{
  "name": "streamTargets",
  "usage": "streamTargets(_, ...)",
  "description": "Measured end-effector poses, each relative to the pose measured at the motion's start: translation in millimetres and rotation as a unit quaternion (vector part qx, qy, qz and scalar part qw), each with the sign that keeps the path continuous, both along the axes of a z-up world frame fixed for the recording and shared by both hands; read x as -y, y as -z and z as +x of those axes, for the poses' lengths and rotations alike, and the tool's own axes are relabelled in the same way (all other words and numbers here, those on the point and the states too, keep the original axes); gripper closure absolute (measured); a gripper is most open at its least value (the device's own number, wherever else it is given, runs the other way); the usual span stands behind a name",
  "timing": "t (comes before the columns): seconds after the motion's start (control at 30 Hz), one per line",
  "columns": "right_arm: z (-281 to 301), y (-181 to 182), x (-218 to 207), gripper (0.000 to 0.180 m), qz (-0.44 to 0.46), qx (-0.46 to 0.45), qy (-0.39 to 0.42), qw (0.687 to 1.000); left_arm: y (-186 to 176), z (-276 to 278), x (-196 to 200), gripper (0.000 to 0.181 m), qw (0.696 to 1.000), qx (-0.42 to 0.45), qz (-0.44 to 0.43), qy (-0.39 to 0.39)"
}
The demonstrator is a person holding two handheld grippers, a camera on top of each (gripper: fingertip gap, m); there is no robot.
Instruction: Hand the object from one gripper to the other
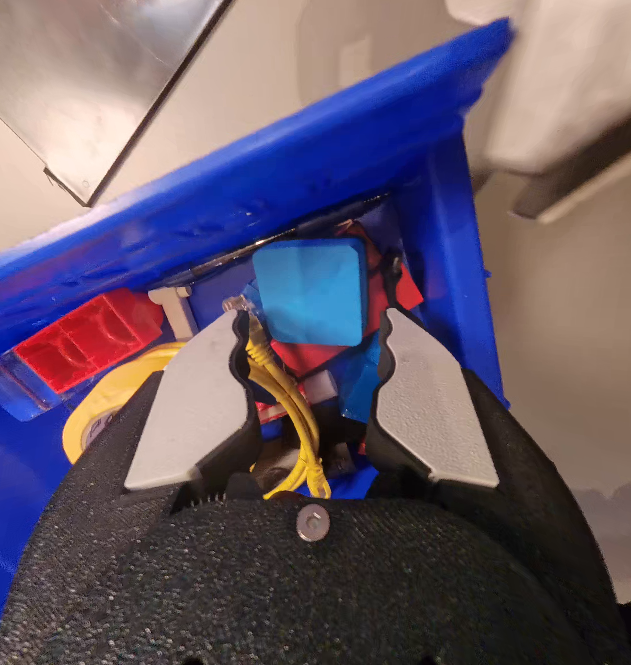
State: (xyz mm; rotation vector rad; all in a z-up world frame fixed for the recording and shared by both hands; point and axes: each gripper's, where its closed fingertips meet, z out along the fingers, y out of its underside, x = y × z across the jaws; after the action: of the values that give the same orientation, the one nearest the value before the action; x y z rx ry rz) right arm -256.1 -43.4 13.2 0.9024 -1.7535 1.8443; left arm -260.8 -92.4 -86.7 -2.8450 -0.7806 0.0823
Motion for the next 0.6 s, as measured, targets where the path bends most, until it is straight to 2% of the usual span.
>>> streamTargets(0.07, -0.6, 0.1, -0.1, 0.164, 0.0, -0.001, 0.001, 1.0, 8.2, -1.2, -1.6, 0.122, 1.0, 0.016, -0.003, 0.007)
streamTargets(0.2, -0.7, -0.1, -0.2, 0.164, -0.001, -0.004, 0.003, 1.0, 7.7, -1.5, -0.3, 0.124, 1.0, 0.025, 0.003, -0.004)
streamTargets(0.27, -0.5, -0.9, -0.5, 0.164, -0.002, -0.005, 0.003, 1.0, -7.4, -7.4, 7.2, 0.123, 1.0, -0.008, 0.01, -0.024)
streamTargets(0.43, 1.3, -1.2, -0.5, 0.164, -0.003, -0.007, 0.002, 1.0, -63.1, -24.5, 59.5, 0.123, 0.986, -0.119, -0.01, -0.12)
streamTargets(0.5, 2.0, -0.1, -0.2, 0.164, -0.001, -0.008, 0.001, 1.0, -67.7, -25.0, 82.4, 0.123, 0.979, -0.131, -0.041, -0.154)
streamTargets(0.6, 2.6, 0.6, 0.0, 0.164, 0.0, -0.009, 0.001, 1.0, -64.5, -18.2, 90.6, 0.12, 0.978, -0.126, -0.055, -0.157)
